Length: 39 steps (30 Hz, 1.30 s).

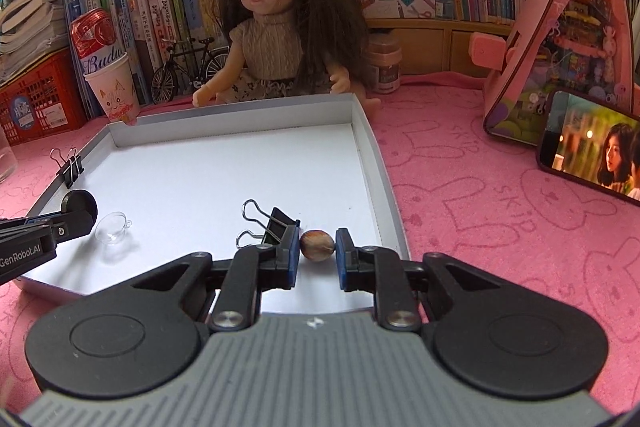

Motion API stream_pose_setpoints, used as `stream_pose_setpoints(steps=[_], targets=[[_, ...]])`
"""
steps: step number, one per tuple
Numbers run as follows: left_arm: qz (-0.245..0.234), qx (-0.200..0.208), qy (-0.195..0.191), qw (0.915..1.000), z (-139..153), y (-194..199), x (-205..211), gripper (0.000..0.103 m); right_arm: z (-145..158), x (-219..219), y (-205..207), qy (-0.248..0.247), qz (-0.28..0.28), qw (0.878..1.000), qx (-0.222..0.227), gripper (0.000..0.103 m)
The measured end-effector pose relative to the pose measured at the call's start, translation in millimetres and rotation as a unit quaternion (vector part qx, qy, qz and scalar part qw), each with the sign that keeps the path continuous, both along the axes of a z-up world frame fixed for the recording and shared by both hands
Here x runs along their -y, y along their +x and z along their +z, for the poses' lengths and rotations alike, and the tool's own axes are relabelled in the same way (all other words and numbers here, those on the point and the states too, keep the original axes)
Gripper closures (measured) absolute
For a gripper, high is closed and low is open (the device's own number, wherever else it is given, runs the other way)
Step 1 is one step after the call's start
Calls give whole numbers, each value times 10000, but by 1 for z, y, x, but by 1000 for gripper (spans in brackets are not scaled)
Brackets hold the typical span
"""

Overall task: Organize rigid objects
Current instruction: 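Open left tool to set the lid down while right tool releases the walnut, then withdraw both tools from the tray toward the remaining items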

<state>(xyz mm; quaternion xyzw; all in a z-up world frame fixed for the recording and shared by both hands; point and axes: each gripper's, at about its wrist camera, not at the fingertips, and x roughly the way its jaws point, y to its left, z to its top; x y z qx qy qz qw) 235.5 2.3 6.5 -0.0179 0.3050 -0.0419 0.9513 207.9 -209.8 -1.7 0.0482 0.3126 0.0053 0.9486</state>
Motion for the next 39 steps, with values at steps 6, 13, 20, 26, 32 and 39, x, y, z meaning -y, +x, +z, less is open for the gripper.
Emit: stream_pose_setpoints(steps=[6, 13, 20, 26, 32, 39], targets=[[-74, 125, -15, 9999, 8, -9, 1, 69, 5, 1, -6, 168, 58, 9998, 81, 56], [-215, 331, 75, 9992, 22, -32, 0, 52, 18, 5, -23, 330, 147, 9989, 292, 38], [-456, 530, -91, 9975, 36, -67, -6, 37, 34, -1, -52, 221, 514, 9965, 625, 26], [-682, 752, -63, 9948, 44, -105, -11, 26, 45, -9, -84, 112, 899, 9918, 905, 19], [-834, 829, -122, 9930, 48, -140, -17, 24, 48, -10, -113, 75, 1142, 9880, 1036, 16], [-946, 799, -162, 9922, 44, -171, -22, 22, 43, -6, -135, 86, 1239, 9869, 1032, 14]])
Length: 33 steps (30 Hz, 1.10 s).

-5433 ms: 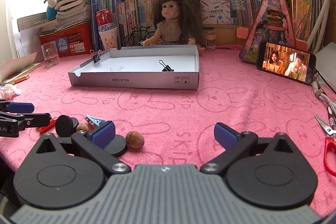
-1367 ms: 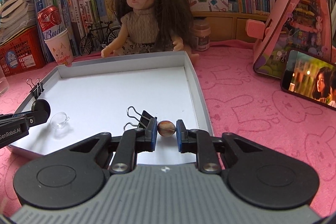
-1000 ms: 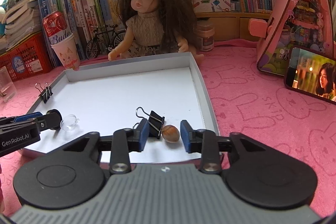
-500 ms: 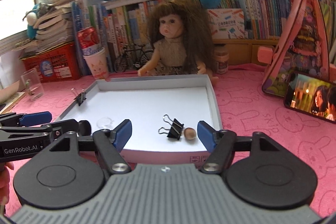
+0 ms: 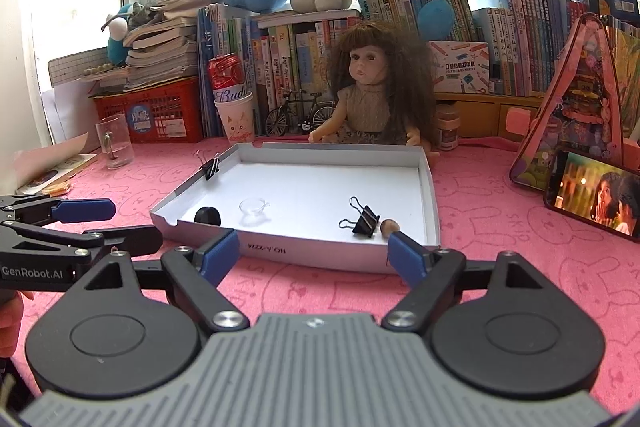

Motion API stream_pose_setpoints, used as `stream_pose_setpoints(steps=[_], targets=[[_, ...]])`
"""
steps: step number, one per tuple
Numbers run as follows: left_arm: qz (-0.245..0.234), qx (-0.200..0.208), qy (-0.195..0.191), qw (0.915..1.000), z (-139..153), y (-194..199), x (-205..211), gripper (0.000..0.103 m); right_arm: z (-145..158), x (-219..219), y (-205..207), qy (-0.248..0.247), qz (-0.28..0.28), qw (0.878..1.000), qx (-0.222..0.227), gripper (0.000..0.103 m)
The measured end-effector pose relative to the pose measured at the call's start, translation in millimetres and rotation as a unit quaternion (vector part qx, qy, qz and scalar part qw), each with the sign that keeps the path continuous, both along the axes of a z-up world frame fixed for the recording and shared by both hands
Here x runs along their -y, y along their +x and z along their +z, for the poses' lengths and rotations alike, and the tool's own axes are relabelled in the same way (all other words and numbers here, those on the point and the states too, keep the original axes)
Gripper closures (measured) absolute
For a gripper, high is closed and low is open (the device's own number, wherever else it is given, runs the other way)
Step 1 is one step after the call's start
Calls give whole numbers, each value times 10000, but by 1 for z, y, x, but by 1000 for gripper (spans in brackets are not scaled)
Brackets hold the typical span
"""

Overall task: Organize rigid objects
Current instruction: 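Withdraw both tools from the tray toward the remaining items, then close left tool on the red marker while right tool grasps the black disc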

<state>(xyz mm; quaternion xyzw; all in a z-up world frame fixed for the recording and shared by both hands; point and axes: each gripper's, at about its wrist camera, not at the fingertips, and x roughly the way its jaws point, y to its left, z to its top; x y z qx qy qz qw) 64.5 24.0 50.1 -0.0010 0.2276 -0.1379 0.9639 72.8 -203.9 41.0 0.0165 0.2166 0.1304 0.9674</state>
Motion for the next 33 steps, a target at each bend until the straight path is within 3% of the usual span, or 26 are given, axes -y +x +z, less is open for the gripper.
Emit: stream_pose_setpoints(steps=[7, 16, 25, 30, 33], targets=[[-128, 3, 40, 9999, -8, -28, -4, 21, -4, 10, -19, 129, -13, 9999, 22, 13], [-260, -85, 73, 9996, -20, -57, -10, 23, -22, 13, -52, -173, 29, 9998, 11, 11], [-500, -282, 25, 9983, -31, -79, -9, 39, -39, 6, -69, -303, 263, 9991, -152, 11], [-549, -274, 316, 9976, -39, -88, -4, 55, -44, 0, -75, -866, 170, 9960, -106, 16], [-530, -284, 437, 9972, -43, -91, -4, 60, -45, 2, -79, -898, 248, 9955, -189, 20]])
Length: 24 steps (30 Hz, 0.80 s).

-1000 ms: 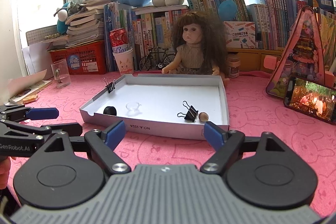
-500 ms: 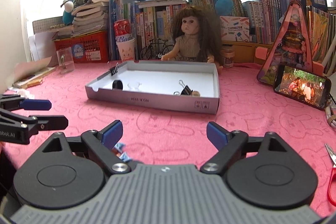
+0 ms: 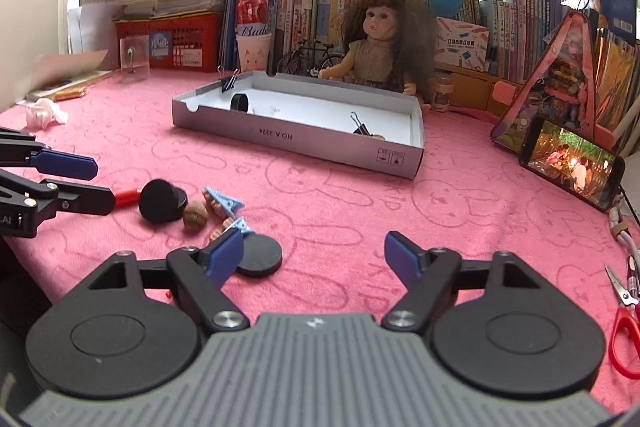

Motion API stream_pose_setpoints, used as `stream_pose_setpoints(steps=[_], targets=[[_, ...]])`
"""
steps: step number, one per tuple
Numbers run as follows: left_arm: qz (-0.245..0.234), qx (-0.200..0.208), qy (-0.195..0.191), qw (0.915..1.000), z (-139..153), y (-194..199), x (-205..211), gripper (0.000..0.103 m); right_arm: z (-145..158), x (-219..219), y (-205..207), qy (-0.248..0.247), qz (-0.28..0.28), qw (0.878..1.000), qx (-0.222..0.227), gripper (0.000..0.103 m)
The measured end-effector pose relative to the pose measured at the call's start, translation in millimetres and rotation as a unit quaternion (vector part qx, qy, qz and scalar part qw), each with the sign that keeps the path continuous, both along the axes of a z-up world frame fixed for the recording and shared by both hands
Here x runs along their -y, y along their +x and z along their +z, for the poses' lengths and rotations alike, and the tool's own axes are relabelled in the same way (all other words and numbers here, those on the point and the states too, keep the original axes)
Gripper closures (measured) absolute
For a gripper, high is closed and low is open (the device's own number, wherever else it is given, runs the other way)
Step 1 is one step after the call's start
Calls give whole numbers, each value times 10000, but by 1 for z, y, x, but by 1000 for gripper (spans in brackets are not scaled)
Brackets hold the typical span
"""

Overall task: Organize rigid objects
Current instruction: 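Close left tool on the red marker while right tool grasps the black disc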

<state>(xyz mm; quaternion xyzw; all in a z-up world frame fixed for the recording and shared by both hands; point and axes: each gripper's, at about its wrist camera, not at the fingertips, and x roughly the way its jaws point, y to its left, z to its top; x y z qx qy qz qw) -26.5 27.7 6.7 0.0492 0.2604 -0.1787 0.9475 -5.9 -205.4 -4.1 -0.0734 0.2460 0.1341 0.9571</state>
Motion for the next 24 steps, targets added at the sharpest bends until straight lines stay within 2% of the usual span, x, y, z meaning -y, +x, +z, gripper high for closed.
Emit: stream_pose_setpoints(steps=[6, 12, 18, 21, 24], targets=[[155, -167, 61, 9997, -7, 8, 4, 73, -5, -6, 1, -32, 87, 9999, -100, 27], [240, -216, 23, 9995, -12, 15, 5, 80, -8, -15, 5, -33, 135, 9999, -80, 30], [323, -221, -89, 9992, -13, 21, 5, 84, -12, -21, 7, 14, 262, 9995, -156, 45], [455, -199, -100, 9987, -13, 24, 5, 94, -11, -21, 7, 115, 299, 9994, -160, 68], [563, -223, -151, 9980, -12, 29, 4, 94, -7, -19, 5, 174, 200, 9996, 37, 67]])
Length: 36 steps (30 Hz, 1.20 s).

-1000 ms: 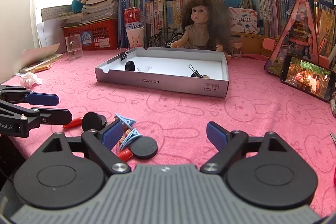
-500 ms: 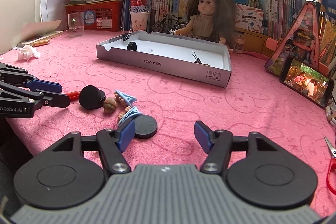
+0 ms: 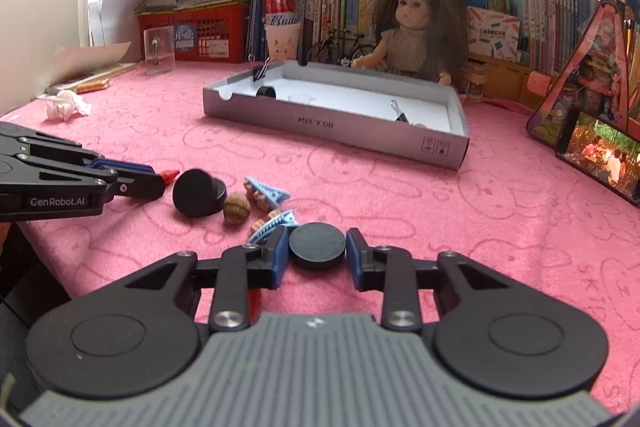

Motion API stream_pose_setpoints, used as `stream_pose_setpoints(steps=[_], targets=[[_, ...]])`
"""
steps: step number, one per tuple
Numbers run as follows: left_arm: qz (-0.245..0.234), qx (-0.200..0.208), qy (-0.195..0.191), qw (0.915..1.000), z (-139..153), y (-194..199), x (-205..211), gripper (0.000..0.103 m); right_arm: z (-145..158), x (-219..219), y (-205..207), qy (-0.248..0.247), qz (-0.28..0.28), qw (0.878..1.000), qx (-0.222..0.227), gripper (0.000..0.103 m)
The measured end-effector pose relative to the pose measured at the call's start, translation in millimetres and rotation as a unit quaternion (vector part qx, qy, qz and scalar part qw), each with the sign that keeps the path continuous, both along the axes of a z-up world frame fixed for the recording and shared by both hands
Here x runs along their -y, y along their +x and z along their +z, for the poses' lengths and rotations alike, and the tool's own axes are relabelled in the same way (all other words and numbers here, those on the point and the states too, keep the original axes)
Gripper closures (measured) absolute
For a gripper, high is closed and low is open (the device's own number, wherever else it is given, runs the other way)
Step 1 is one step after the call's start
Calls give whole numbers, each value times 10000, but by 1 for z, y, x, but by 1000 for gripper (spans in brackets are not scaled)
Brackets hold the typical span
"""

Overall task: Organize rigid objects
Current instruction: 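Close left tool on the red marker while right tool grasps the black disc, then carry the red marker in left tool and black disc in right tool over the tray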

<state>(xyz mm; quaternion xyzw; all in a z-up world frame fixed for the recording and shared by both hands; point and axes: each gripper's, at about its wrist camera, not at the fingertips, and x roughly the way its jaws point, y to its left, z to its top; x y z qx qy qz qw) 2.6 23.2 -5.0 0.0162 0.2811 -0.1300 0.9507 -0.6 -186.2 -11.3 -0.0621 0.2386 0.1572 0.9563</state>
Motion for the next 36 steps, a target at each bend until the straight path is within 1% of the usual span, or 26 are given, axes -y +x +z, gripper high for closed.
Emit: stream_pose_setpoints(steps=[2, 6, 11, 17, 22, 28, 33, 36], targets=[[46, 13, -36, 10000, 2, 3, -1, 94, 5, 3, 2, 63, -118, 9998, 117, 67], [119, 113, -57, 9998, 9, 9, -1, 94, 13, 9, 9, 157, -274, 9994, 167, 67], [234, 259, -78, 9994, 19, 18, 1, 94, 18, 7, 19, 61, -507, 9985, 197, 68], [244, 434, -135, 9987, 31, 33, 5, 94, 25, 5, 35, 35, -736, 9971, 204, 68], [246, 552, -169, 9980, 42, 52, 9, 94, 35, 11, 55, 244, -830, 9960, 229, 67], [338, 612, -307, 9971, 51, 80, 8, 94, 43, 20, 85, 518, -1029, 9932, 161, 67], [467, 608, -451, 9960, 57, 113, 5, 94, 45, 28, 118, 798, -1137, 9903, -40, 67], [571, 565, -469, 9957, 57, 132, 3, 94, 44, 34, 137, 960, -1248, 9873, -191, 67]])
